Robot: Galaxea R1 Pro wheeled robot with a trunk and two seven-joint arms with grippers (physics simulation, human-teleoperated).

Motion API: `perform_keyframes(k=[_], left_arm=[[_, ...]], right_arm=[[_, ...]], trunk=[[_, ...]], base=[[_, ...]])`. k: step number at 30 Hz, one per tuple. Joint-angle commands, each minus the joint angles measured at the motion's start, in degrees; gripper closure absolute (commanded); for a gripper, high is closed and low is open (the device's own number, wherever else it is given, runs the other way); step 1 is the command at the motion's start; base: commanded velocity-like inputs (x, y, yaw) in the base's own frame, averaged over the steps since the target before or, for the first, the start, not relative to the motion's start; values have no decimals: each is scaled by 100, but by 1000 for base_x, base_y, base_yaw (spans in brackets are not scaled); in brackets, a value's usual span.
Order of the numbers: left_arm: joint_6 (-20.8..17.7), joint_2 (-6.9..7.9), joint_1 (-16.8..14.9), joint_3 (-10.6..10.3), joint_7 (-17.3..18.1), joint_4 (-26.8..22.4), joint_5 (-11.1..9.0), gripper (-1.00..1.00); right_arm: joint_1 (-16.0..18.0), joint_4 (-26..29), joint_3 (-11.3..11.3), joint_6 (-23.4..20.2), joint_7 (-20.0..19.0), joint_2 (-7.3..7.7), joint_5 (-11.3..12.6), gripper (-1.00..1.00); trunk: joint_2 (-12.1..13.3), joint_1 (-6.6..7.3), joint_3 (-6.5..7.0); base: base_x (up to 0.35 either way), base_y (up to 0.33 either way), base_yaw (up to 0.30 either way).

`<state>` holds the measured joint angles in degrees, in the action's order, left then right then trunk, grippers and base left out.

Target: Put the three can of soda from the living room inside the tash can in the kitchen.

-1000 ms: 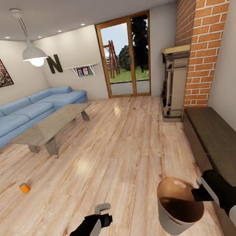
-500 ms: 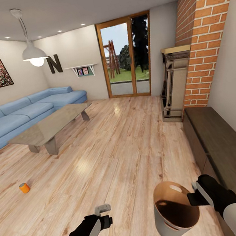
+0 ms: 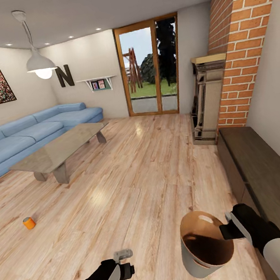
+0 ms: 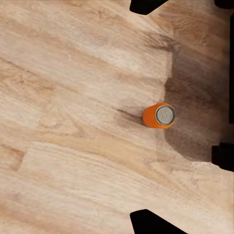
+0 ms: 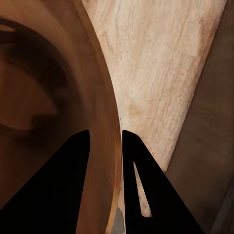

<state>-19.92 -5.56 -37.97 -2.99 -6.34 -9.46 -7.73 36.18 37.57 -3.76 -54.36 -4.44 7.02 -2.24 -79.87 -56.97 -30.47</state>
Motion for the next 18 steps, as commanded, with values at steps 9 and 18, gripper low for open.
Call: perform_keyframes(k=[9, 18], left_arm=[[-7, -12, 0, 1, 20, 14, 0, -100], [-19, -14, 0, 1, 40, 16, 0, -100]], right_arm=[[60, 270, 24, -485, 8, -13, 87, 100], [93, 1577, 93, -564, 4, -12, 53, 100]], trunk=[[241, 132, 107], [602, 329, 269]], base=[[0, 0, 0], [0, 0, 0]])
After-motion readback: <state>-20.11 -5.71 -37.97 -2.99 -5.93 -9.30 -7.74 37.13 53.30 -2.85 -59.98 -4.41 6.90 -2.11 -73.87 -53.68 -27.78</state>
